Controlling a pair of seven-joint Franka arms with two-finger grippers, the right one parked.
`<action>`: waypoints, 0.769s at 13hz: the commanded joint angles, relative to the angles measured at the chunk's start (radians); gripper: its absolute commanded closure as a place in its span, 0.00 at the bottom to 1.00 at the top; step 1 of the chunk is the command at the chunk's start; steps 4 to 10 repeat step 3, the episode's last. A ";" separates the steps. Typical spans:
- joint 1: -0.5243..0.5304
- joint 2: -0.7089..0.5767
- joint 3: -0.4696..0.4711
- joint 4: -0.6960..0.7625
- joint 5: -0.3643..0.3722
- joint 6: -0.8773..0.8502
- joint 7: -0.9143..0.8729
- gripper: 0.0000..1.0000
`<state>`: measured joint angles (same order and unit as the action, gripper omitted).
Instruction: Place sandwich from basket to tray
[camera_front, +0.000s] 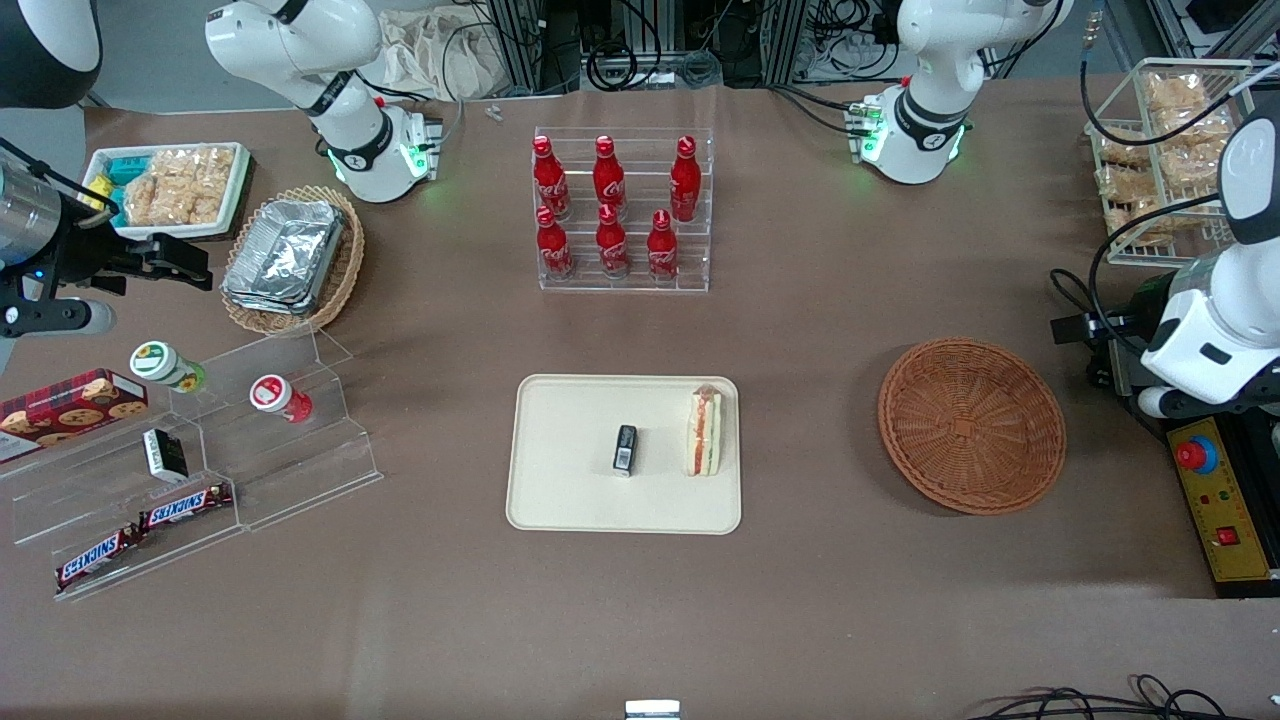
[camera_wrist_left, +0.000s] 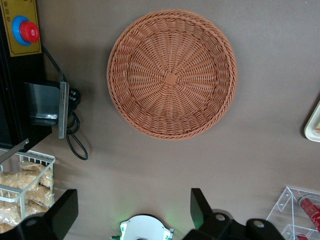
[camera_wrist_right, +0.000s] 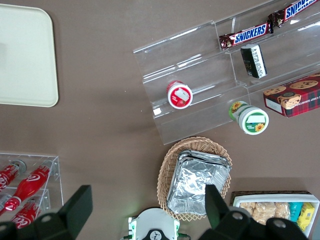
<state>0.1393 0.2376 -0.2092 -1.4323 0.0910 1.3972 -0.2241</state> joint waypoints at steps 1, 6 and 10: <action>-0.058 -0.020 0.070 0.006 -0.036 -0.014 0.020 0.00; -0.090 -0.017 0.094 0.006 -0.036 -0.006 0.020 0.00; -0.090 -0.017 0.094 0.006 -0.036 -0.006 0.020 0.00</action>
